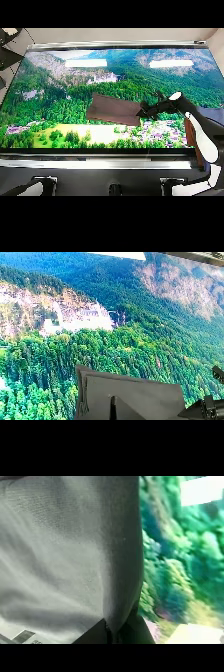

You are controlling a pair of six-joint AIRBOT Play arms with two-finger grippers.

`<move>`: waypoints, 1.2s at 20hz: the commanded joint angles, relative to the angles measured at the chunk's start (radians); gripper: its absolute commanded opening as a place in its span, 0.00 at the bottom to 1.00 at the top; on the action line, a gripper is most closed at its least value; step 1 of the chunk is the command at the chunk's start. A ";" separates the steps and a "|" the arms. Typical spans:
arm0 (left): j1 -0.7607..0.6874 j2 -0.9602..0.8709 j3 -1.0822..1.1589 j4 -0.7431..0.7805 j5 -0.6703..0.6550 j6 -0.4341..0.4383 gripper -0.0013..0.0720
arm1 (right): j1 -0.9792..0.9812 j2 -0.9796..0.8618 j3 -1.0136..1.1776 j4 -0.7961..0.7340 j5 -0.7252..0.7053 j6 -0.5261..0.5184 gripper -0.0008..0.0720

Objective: Fold the shirts.

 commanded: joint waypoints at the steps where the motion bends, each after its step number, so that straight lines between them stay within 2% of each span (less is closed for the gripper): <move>1: 0.000 0.000 0.000 0.000 0.001 0.001 0.05 | -0.012 0.011 0.019 0.122 0.022 -0.153 0.08; 2: 0.000 0.000 0.000 0.000 0.001 0.003 0.05 | -0.029 0.031 0.052 0.124 0.059 -0.187 0.08; 4: 0.000 0.000 0.000 0.000 0.001 0.025 0.05 | -0.093 0.089 0.139 0.124 0.098 -0.172 0.08; 9: 0.000 -0.008 -0.001 0.001 0.012 0.047 0.05 | -0.349 0.233 0.386 0.025 0.169 0.014 0.08; 13: 0.000 -0.017 -0.003 0.000 0.065 0.057 0.05 | -0.538 0.322 0.509 -0.121 0.288 0.095 0.08; 17: 0.000 -0.021 -0.003 0.000 0.084 0.059 0.05 | -0.696 0.375 0.530 -0.176 0.278 0.191 0.08; 24: 0.000 -0.028 -0.003 0.000 0.095 0.098 0.05 | -0.876 0.418 0.532 -0.170 0.319 0.231 0.08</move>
